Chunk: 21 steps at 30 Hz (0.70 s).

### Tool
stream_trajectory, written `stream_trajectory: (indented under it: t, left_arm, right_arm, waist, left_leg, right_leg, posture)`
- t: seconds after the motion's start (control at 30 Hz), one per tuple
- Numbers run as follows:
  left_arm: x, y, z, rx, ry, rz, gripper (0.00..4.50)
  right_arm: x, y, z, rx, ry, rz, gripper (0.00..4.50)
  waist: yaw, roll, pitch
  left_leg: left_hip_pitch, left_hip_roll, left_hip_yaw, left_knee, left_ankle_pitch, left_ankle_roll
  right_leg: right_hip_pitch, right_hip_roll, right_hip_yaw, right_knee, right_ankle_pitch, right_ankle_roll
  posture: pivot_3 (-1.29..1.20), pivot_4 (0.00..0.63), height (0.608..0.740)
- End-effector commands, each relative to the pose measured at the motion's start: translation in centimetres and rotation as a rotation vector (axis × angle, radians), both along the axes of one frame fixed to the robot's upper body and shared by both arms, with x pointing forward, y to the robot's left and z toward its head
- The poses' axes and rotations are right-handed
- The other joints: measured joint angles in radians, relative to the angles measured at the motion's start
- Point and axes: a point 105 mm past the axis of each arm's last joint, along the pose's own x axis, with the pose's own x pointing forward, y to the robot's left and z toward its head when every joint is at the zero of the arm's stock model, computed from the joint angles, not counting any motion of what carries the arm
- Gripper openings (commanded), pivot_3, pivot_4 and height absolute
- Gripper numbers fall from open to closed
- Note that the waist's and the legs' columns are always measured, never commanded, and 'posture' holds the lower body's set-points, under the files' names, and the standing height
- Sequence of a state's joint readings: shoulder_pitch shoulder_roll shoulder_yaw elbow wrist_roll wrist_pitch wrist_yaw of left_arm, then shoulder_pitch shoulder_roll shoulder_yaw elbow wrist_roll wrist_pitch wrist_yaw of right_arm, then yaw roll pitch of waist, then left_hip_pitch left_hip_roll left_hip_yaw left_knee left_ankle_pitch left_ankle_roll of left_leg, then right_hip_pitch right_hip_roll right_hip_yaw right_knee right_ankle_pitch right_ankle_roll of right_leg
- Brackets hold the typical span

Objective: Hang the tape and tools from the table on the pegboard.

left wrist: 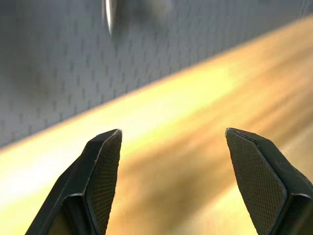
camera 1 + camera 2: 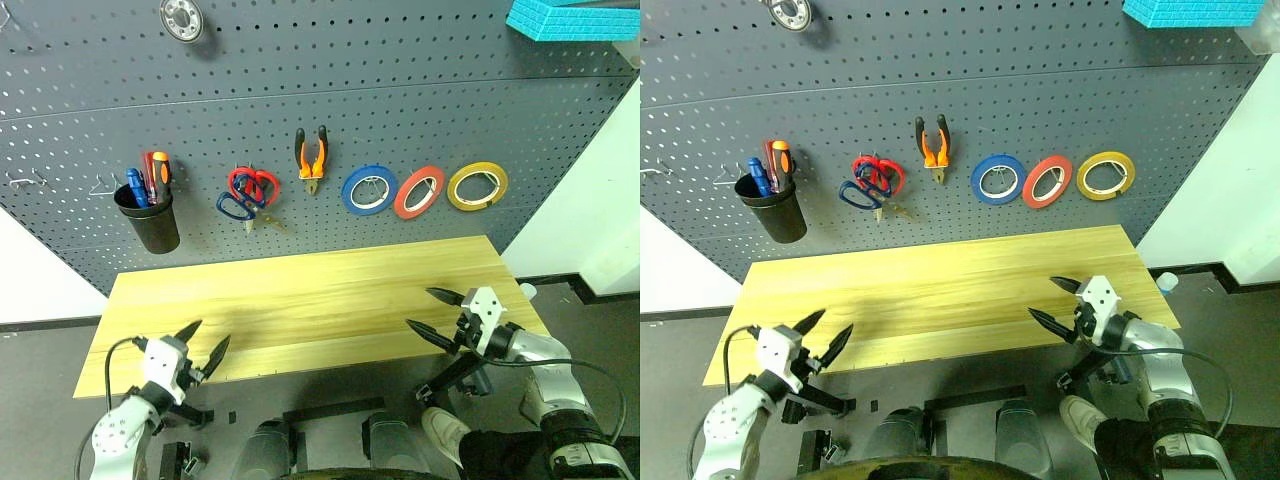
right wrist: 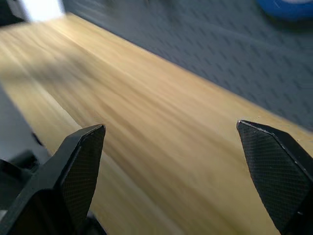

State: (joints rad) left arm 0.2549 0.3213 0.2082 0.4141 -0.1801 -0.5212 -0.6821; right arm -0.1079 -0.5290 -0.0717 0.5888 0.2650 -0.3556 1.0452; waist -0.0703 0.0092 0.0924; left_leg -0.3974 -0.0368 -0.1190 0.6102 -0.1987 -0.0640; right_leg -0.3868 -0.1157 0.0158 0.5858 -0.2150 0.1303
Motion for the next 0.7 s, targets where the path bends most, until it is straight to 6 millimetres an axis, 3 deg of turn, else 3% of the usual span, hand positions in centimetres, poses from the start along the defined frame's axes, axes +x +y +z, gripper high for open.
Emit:
stream_trajectory:
  t: [0.03, 0.3, 0.7]
  left_arm:
    - [-0.2, 1.0, -0.3, 0.028, -0.036, 0.043, 3.52]
    - [1.3, 0.2, 0.5, 0.024, -0.098, 0.007, 3.52]
    - [1.9, -0.2, -0.6, 0.070, -0.056, -0.026, 3.52]
  right_arm:
    - [0.0, -1.4, 0.1, -0.030, -0.045, -0.048, 4.50]
    - [0.4, -1.5, -0.3, -0.039, -0.066, -0.064, 4.50]
    - [0.7, -1.3, -0.7, -0.038, -0.060, -0.073, 4.50]
  waist:
    - [0.000, 0.001, -0.003]
    - [-0.001, 0.005, -0.012]
    - [-0.003, 0.007, -0.018]
  left_leg:
    - [0.000, 0.000, 0.000, 0.000, 0.000, 0.000]
    - [-0.006, 0.000, 0.001, 0.004, -0.001, 0.001]
    - [0.005, 0.000, 0.002, 0.003, -0.001, 0.001]
  right_leg:
    - [0.000, 0.000, 0.000, 0.000, 0.000, 0.000]
    - [0.000, -0.002, -0.002, -0.006, 0.000, 0.000]
    - [-0.002, -0.002, -0.001, 0.007, -0.003, 0.003]
  posture:
    - [-0.08, 0.032, 0.740]
    - [-0.09, 0.029, 0.740]
    - [-0.09, 0.021, 0.740]
